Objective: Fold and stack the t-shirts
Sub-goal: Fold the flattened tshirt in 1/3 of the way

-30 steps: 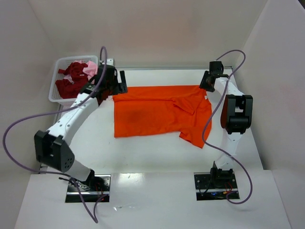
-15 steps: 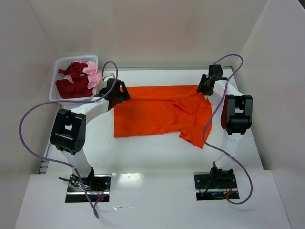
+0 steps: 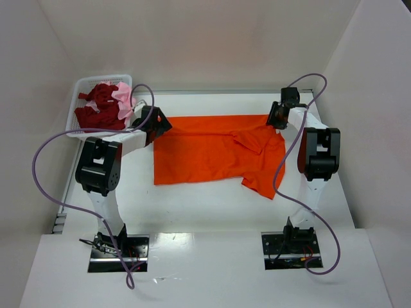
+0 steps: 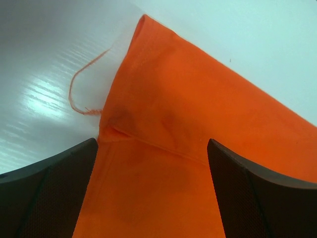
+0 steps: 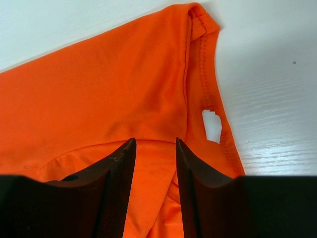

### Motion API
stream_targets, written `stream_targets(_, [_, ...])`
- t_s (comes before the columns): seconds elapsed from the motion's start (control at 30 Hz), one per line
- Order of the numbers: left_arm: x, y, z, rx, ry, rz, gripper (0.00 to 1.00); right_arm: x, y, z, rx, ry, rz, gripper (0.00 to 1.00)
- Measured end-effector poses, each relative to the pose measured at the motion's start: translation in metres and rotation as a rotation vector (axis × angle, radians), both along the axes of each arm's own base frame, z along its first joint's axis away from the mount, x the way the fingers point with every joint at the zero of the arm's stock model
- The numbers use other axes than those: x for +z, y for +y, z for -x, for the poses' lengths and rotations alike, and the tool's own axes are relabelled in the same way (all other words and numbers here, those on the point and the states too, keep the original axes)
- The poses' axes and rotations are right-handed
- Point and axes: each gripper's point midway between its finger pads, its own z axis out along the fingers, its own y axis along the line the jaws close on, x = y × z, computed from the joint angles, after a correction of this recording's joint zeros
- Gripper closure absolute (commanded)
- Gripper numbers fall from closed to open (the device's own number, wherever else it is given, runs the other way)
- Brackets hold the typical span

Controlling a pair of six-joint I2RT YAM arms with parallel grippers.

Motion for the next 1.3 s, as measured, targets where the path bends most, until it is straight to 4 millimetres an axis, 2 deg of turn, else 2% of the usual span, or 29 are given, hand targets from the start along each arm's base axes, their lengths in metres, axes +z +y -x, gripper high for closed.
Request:
stream_targets(0.27, [0.001,0.013,-0.012,0.033,-0.031,0.017,0.01,-0.023,0.001,0.020,-0.001,0.070,-0.001,0.56])
stream_targets(0.53, [0.005,0.011,-0.021,0.034,-0.061,0.047,0.01,-0.036,-0.001,0.033,-0.007,0.112,0.005,0.56])
stream_targets(0.63, [0.002,0.009,-0.026,0.029,-0.062,0.052,0.01,-0.035,0.000,0.033,-0.009,0.110,0.002,0.63])
stream_targets(0.8, [-0.004,0.007,-0.028,0.024,-0.053,0.055,0.04,-0.035,0.001,0.032,-0.013,0.108,-0.008,0.81])
stream_targets(0.93, [-0.004,0.007,-0.028,0.025,-0.053,0.055,0.09,-0.035,0.002,0.032,-0.014,0.108,-0.013,0.93])
stream_targets(0.97, [-0.004,0.008,-0.028,0.027,-0.053,0.053,0.15,-0.035,0.002,0.032,-0.015,0.108,-0.013,0.94])
stream_targets(1.0, [-0.004,0.009,-0.028,0.031,-0.051,0.051,0.16,-0.035,0.002,0.032,-0.015,0.109,-0.013,0.97])
stream_targets(1.13, [-0.007,0.012,-0.025,0.044,-0.035,0.037,0.16,-0.035,0.000,0.032,-0.020,0.108,-0.013,0.98])
stream_targets(1.3, [-0.011,0.016,-0.022,0.057,-0.018,0.022,0.16,-0.035,-0.015,0.032,-0.053,0.107,-0.012,0.98])
